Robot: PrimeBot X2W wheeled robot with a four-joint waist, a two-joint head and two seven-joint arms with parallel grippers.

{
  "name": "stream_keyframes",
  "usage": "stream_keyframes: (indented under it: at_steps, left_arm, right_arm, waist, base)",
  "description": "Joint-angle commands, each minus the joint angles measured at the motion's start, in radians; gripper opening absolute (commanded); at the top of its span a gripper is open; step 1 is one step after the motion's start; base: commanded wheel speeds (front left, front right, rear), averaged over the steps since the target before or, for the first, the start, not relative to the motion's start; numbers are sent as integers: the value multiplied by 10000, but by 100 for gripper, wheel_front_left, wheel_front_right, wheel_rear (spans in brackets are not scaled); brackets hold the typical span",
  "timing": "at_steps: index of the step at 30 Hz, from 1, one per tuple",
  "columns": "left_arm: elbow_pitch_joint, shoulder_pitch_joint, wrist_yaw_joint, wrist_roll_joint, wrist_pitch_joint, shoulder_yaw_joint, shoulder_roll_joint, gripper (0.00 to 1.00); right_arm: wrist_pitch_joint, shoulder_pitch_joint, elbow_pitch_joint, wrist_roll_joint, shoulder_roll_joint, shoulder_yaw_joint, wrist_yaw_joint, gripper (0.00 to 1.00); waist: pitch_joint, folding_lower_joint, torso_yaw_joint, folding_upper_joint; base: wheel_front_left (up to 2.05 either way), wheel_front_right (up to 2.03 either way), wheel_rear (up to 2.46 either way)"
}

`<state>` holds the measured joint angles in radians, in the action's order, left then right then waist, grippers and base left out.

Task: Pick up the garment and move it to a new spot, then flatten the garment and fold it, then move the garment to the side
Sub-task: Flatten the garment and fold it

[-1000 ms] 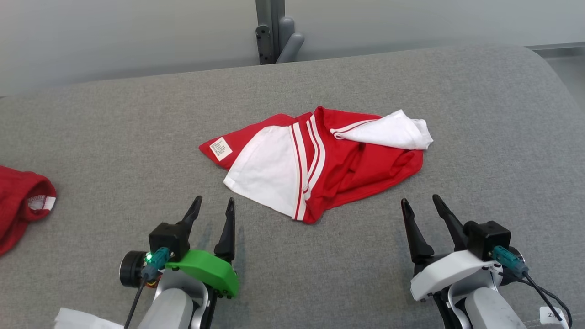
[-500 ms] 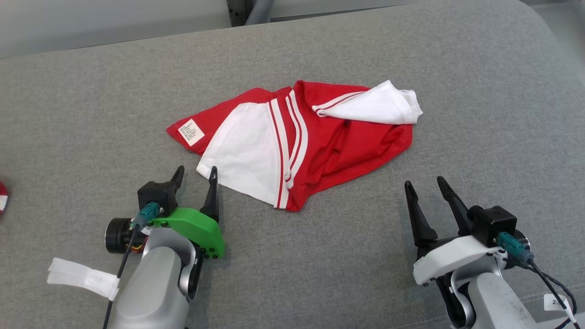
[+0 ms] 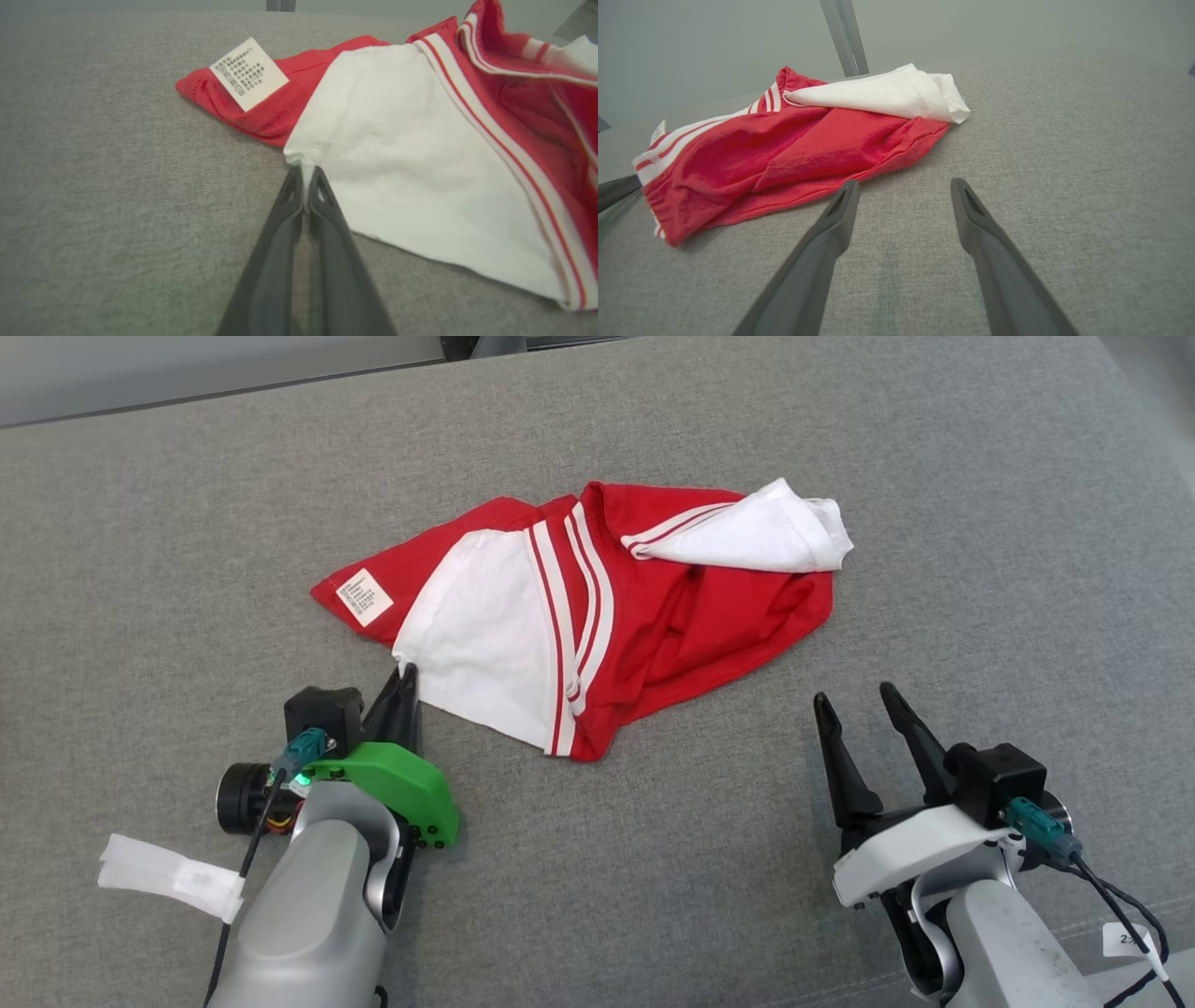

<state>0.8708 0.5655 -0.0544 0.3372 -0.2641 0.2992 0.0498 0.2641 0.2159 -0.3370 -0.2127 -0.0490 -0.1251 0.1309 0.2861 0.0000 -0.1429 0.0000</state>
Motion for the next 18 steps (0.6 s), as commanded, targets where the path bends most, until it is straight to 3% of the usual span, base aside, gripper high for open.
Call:
stream_keyframes:
  at_steps: [1, 5, 18]
  left_arm:
    - [-39, 93, -65, 119, -2, 56, 20, 0]
    - [-530, 223, -221, 200, -2, 446, 20, 0]
    - [-4651, 944, -319, 334, -3, 2035, 27, 0]
  right_arm:
    - [5, 121, 13, -66, -34, -5, -3, 100]
    - [5, -91, -100, -140, -34, 37, -3, 100]
    - [5, -700, -480, -456, -32, -171, -4, 100]
  waist:
    - [-15, 0, 4, 0]
    - [-229, 0, 60, 0]
    - [-1779, 0, 135, 0]
  base:
    - [0, 0, 0]
    - [0, 0, 0]
    - [0, 0, 0]
